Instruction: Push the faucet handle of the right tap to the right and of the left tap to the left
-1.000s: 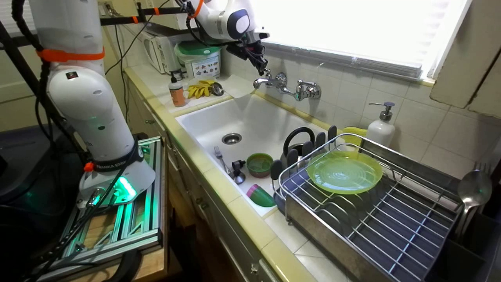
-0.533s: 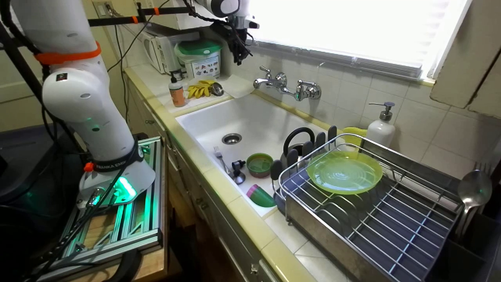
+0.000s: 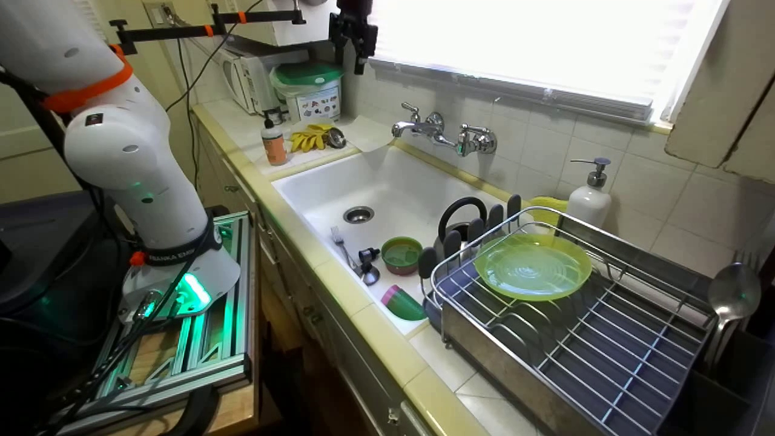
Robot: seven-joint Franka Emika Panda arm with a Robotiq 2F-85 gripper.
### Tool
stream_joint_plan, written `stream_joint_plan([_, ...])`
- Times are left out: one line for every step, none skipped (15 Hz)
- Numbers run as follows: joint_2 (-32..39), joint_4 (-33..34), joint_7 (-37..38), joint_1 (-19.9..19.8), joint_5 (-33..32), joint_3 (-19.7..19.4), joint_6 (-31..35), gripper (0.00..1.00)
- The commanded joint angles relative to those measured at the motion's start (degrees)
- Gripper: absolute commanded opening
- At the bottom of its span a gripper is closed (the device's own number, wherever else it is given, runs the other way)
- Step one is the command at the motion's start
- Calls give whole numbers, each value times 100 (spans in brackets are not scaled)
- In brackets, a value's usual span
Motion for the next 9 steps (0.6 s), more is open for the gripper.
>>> stream_joint_plan([-454,380,248,-131,-608,-255,-1179,100])
stream_joint_plan([-495,542,241,-163,-706,-321,-1531,100])
stream_joint_plan([-535,649,203,-202,-865,-373,-1732,100])
stream_joint_plan([-490,462,122,-112,-618,-364,-1338,100])
stream_joint_plan([-541,565,122,-145,-706,-405,-1521,100])
stream_joint_plan([-568,617,123,-161,-747,-429,-1592,100])
stream_joint_plan([-573,635,130,-163,-764,-435,-1606,100])
stream_joint_plan([-564,634,139,-162,-773,-430,-1606,100])
stream_joint_plan([-552,634,146,-161,-777,-424,-1606,100])
